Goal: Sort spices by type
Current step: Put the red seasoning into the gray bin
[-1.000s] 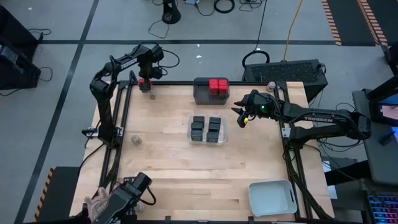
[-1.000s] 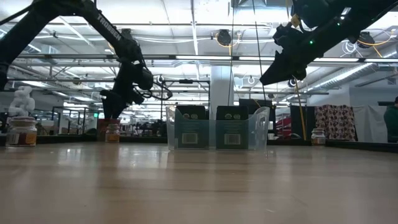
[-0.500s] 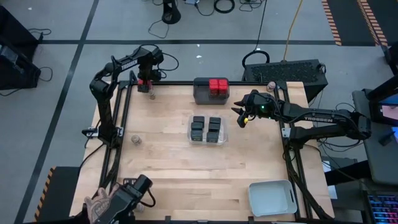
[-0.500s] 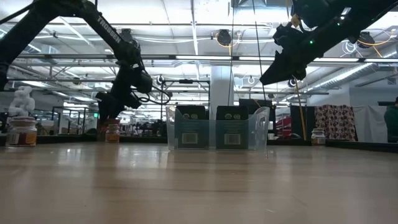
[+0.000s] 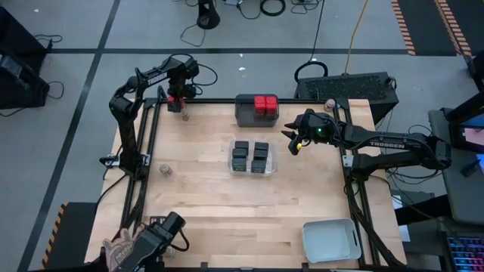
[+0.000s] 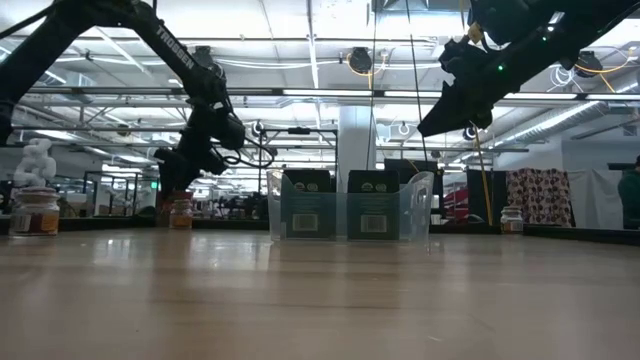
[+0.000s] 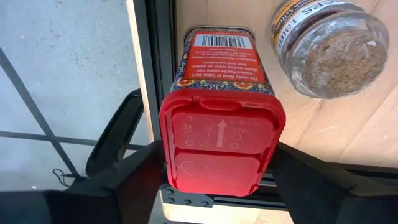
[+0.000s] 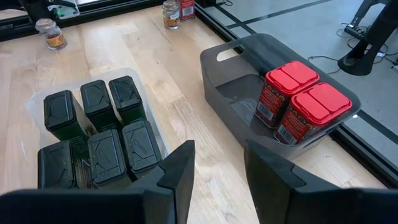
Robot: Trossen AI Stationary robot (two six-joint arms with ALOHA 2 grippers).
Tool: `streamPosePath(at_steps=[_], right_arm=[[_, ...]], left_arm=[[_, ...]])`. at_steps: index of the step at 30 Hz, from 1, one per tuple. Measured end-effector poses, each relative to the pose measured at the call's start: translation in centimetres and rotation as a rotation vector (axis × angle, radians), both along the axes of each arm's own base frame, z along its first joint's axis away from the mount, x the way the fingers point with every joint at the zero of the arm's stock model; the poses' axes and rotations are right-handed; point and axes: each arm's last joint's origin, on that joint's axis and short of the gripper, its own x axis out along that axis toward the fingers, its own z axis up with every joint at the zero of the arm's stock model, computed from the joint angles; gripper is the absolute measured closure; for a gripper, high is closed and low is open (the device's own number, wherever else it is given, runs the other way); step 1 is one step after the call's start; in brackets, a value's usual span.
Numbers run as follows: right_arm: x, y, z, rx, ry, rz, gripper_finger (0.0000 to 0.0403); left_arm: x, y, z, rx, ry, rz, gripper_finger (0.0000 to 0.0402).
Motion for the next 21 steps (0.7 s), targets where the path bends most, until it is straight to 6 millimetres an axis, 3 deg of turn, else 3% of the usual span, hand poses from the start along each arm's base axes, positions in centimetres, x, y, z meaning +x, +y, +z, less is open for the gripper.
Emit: streamPosePath(at_steps=[13,21], right_arm=[[0.0,0.0,0.0,0.0,0.0,0.0,0.0282],[0.0,0.0,0.0,0.0,0.0,0.0,0.0282]], left_arm=[[-0.01,0.0,0.0,0.001,0.002,0.0,0.0167],[-0.03,-0.03,0.1,0.002,0.001,0.0,0.017]])
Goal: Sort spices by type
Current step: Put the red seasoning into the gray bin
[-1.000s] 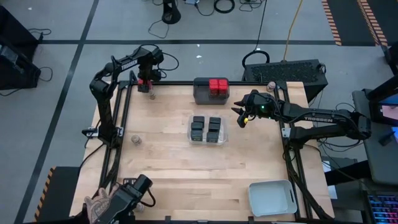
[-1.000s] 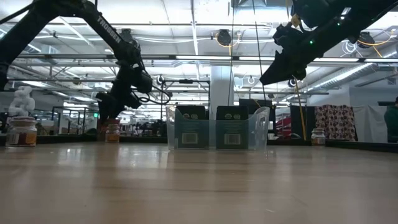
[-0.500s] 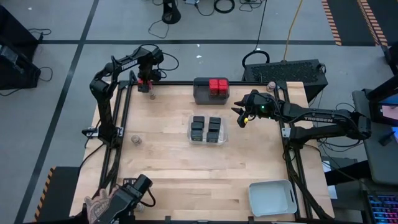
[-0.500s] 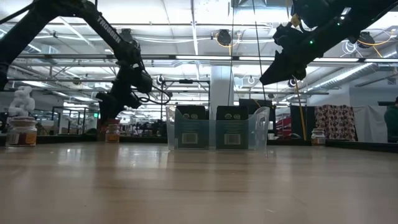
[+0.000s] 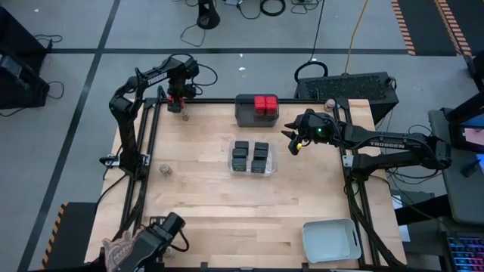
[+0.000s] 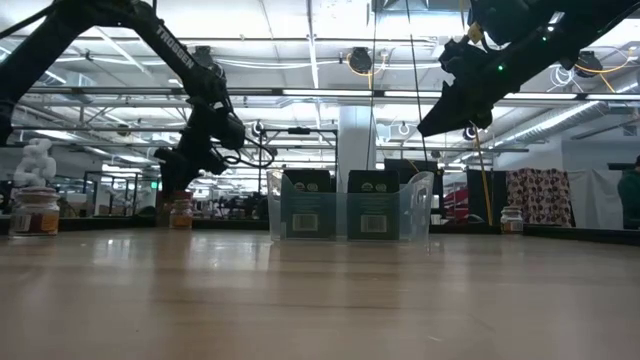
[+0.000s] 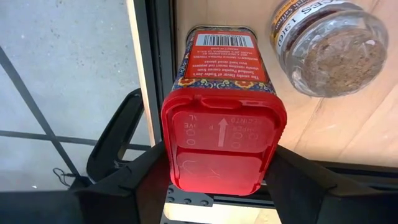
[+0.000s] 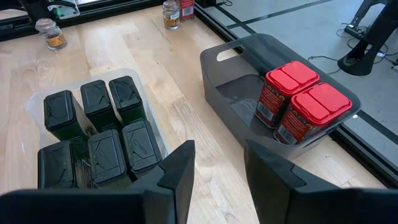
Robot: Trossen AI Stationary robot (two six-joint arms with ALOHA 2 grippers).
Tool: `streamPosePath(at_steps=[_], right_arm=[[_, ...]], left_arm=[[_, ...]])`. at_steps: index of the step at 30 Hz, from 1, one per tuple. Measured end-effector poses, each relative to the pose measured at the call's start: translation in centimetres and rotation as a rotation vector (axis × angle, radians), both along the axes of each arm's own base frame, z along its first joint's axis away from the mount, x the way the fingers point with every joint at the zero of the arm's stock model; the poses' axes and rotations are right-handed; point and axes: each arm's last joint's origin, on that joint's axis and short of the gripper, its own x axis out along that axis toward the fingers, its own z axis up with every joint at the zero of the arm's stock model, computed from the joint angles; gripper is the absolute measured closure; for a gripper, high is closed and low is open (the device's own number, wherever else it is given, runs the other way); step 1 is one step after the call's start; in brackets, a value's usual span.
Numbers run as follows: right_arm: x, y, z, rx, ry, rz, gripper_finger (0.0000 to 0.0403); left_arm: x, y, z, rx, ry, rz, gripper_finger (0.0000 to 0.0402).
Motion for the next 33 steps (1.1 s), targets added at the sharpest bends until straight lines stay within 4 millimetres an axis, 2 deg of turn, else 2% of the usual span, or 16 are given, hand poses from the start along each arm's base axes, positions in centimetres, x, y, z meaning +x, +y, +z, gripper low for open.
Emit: streamPosePath(at_steps=[4,12,17,22,27,33], right_arm=[[0.0,0.0,0.0,0.0,0.0,0.0,0.0282],[0.0,0.0,0.0,-0.005,-0.002,0.002,0.0282],[0.0,0.0,0.0,-0.007,0.0,0.003,0.0282],[0.0,0.0,0.0,-0.007,0.0,0.003,0.0282],[0.0,0.0,0.0,-0.008,0.0,0.004,0.0282],[0.0,0.0,0.0,-0.008,0.0,0.004,0.0282]], left_arm=[[-0.1,-0.2,0.9,0.018,-0.011,0.001,0.017],[-0.3,-1.0,4.6,0.104,-0.088,0.01,0.017],[0.4,-1.6,6.6,0.184,-0.187,-0.043,0.017],[0.9,-2.5,8.1,0.25,-0.18,-0.117,0.017],[2.6,-3.9,9.0,0.274,-0.214,-0.217,0.017],[5.8,-5.6,9.4,0.318,-0.253,-0.387,0.017]])
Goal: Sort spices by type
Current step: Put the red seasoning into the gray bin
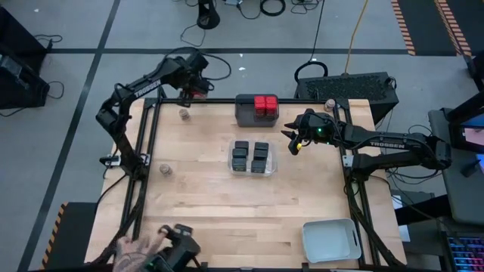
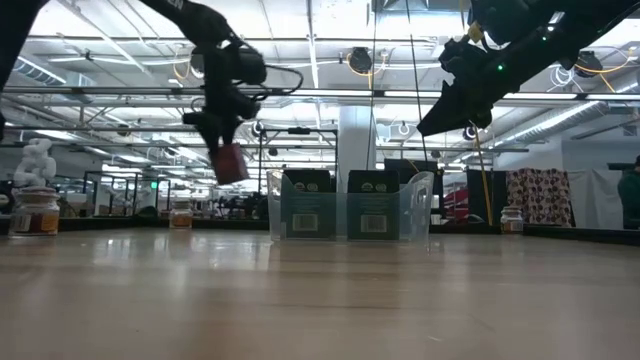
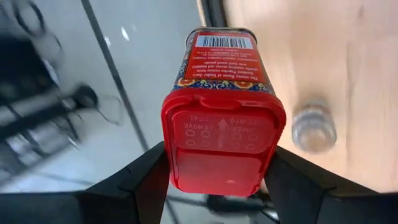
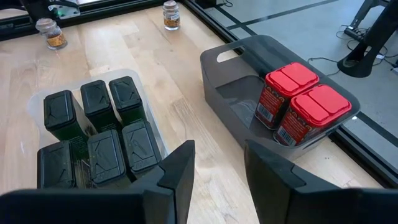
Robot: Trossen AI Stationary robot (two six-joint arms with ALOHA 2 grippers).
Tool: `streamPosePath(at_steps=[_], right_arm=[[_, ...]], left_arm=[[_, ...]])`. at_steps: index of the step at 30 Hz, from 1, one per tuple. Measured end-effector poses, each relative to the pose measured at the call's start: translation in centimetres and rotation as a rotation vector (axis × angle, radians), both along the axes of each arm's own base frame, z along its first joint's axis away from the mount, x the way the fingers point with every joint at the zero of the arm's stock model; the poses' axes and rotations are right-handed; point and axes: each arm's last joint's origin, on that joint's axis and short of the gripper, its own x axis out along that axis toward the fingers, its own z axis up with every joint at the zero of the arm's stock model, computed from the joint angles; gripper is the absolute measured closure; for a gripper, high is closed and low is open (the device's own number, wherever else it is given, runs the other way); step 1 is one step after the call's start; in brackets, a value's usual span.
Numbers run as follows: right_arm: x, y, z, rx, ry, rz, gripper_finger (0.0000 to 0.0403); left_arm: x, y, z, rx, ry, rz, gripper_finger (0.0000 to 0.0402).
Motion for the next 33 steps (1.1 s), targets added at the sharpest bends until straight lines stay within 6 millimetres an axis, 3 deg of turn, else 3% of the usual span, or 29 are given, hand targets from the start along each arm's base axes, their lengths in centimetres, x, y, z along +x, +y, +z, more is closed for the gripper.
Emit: streamPosePath(at_steps=[7,13,18,27,33], right_arm=[[0.0,0.0,0.0,0.001,0.001,0.0,0.0282],[0.0,0.0,0.0,0.001,0.002,0.0,0.0282],[0.0,0.0,-0.1,0.003,0.007,-0.001,0.0282],[0.0,0.0,-0.1,0.008,0.006,-0.003,0.0282],[0.0,0.0,-0.1,0.009,0.005,-0.004,0.0282]], left_arm=[[5.3,-2.5,1.1,0.199,-0.079,-0.254,0.0171],[8.2,-4.6,1.8,0.328,-0.066,-0.501,0.0171],[9.0,-5.3,1.7,0.377,0.044,-0.699,0.017],[10.4,-5.7,0.9,0.394,0.05,-0.835,0.0166],[12.4,-5.7,-1.1,0.42,0.098,-0.949,0.0166]])
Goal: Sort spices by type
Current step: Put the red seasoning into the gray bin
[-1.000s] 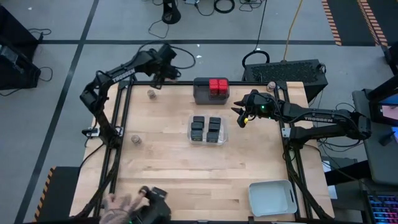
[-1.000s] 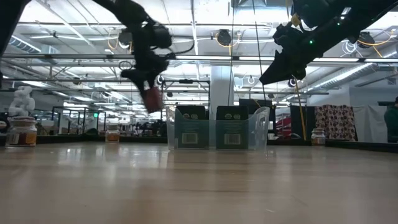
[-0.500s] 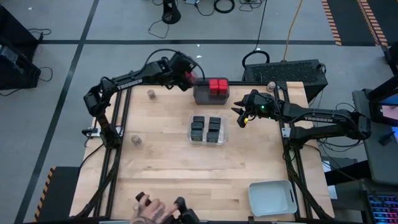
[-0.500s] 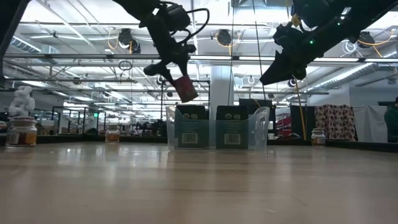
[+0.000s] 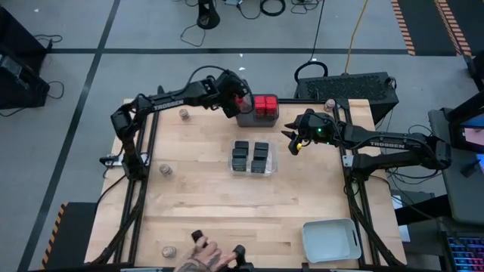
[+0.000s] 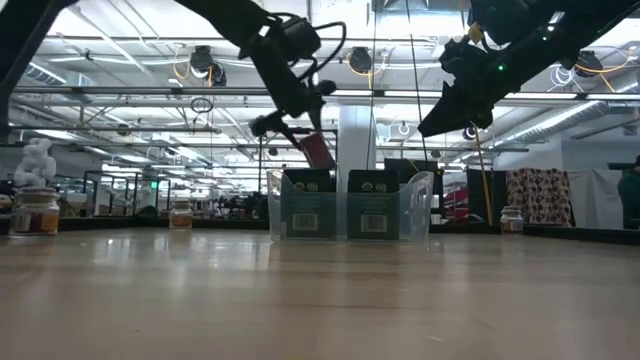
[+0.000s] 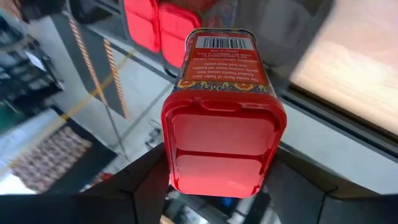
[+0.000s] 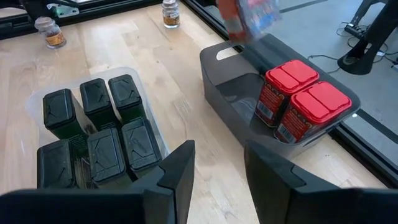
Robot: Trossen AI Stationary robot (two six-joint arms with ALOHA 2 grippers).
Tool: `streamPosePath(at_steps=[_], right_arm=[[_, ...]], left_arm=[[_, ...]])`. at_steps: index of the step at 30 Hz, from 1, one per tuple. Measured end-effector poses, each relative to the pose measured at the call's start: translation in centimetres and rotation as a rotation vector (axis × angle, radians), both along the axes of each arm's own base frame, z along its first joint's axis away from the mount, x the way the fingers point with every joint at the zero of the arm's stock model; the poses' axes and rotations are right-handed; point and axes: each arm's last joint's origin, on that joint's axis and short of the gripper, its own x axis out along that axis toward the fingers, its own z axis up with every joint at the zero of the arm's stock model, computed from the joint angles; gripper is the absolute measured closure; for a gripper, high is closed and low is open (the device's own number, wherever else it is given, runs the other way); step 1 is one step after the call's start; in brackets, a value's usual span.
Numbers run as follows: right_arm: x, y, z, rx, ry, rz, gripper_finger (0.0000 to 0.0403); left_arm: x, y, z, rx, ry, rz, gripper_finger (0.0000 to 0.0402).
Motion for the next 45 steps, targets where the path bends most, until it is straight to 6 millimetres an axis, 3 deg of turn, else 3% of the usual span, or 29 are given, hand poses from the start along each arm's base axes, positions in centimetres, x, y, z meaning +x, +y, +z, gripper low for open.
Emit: streamPosePath(at_steps=[6,23,45], right_arm=[[0.0,0.0,-0.1,0.004,0.011,0.0,0.0282],[0.0,0.0,0.0,0.007,-0.001,-0.004,0.0282],[0.0,0.0,0.0,0.014,-0.009,-0.009,0.0282]], left_arm=[[1.8,0.3,-2.4,0.044,0.049,-0.075,0.0165],[2.5,2.3,-7.0,0.004,0.145,-0.054,0.0164],[3.3,2.5,-8.0,-0.023,0.089,-0.099,0.0164]])
